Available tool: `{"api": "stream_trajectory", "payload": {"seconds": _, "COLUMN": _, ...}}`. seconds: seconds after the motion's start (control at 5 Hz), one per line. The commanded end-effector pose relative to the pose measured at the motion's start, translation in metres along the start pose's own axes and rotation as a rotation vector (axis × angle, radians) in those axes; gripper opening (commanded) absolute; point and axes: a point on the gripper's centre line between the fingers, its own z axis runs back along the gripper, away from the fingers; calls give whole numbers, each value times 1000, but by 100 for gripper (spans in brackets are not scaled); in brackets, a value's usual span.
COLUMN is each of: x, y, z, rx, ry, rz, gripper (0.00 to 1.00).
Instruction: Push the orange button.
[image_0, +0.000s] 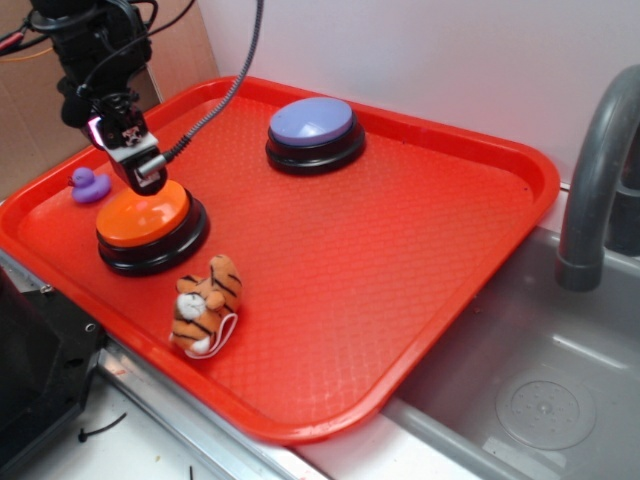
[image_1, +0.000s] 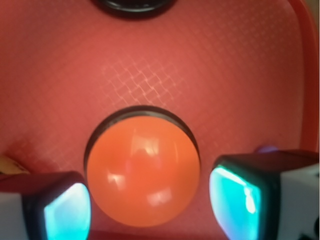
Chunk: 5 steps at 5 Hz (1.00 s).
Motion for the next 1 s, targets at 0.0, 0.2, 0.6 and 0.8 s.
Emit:
{"api": "stream_trajectory", "payload": {"seconds": 0.0, "x": 15, "y": 2, "z": 23, "rx": 11, "ry": -52, "rz": 21, "gripper": 100}}
{"api": "stream_trajectory", "payload": {"seconds": 0.2, "x": 16, "y": 2, "z": 30, "rx": 4, "ry": -59, "rz": 22, "gripper": 100}}
{"api": "stream_trajectory", "payload": {"seconds": 0.6, "x": 15, "y": 6, "z": 36, "rx": -5, "ry": -57, "rz": 42, "gripper": 100}}
{"api": "stream_trajectory", "payload": {"seconds": 0.8, "x": 14, "y": 7, "z": 40, "rx": -17, "ry": -72, "rz": 44, "gripper": 100}}
